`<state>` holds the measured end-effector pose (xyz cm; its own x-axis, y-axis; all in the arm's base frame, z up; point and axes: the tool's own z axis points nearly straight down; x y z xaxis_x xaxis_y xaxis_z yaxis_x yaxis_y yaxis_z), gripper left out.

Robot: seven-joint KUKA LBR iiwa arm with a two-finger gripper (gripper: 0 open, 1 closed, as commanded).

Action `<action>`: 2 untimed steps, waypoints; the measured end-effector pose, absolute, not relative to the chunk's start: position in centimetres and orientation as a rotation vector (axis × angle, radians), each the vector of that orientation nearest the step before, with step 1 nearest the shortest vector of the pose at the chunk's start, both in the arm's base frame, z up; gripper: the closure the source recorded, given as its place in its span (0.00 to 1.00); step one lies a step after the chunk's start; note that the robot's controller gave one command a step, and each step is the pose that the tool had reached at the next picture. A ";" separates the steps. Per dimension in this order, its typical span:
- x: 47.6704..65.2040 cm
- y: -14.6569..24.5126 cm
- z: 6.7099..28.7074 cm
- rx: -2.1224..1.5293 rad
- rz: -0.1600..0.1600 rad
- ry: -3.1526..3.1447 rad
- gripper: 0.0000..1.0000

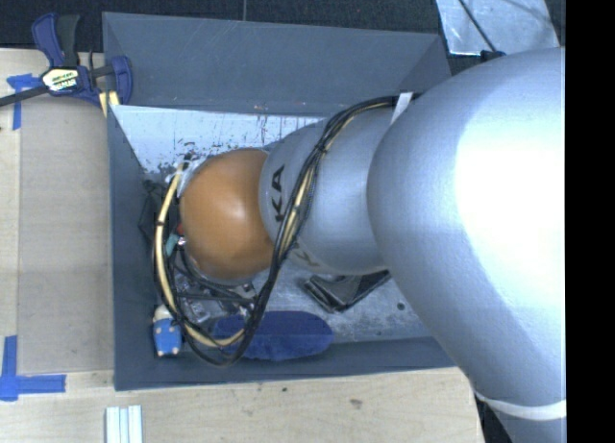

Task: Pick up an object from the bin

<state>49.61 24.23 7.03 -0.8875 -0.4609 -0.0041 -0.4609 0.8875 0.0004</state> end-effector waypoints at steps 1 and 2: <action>48.6 22.7 20.3 -0.756 0.003 3.039 1.00; 48.5 22.6 19.8 -0.757 0.001 3.047 0.00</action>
Offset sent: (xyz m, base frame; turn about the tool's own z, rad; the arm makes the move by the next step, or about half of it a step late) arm -0.0119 -0.0159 0.1275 -0.0105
